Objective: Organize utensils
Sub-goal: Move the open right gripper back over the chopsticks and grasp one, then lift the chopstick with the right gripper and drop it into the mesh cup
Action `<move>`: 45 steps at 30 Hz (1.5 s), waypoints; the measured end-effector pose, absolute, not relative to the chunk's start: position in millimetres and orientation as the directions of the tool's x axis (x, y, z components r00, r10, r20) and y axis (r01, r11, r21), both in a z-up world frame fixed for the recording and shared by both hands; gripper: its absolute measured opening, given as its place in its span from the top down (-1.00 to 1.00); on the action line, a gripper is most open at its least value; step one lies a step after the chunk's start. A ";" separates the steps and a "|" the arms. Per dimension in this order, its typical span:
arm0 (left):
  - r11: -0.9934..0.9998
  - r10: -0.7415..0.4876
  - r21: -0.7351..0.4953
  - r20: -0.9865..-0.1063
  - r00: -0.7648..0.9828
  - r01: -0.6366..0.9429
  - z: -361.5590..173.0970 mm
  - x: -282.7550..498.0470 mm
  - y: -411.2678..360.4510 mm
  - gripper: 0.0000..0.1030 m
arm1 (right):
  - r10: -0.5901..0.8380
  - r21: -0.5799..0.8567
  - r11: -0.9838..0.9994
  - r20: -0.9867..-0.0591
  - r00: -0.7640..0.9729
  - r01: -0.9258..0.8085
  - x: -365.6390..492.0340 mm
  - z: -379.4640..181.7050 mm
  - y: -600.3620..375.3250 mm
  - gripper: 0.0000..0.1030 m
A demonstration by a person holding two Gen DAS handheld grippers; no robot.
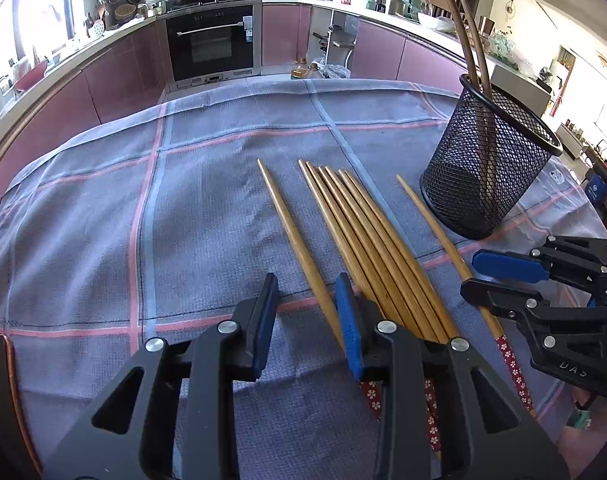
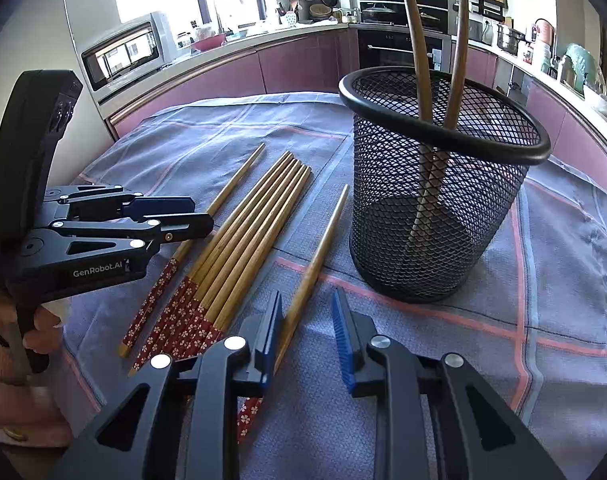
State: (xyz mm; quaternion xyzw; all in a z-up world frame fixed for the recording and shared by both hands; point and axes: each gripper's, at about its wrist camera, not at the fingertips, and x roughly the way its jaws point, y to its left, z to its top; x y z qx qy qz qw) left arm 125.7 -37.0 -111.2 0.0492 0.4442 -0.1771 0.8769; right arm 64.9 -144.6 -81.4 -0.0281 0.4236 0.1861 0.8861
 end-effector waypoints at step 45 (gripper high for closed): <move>0.901 -0.373 -0.190 -0.798 0.474 0.390 -117.1 130.6 -34.5 0.85 | 0.399 0.175 0.892 -0.739 0.543 -0.417 72.5 -72.7 -138.4 0.89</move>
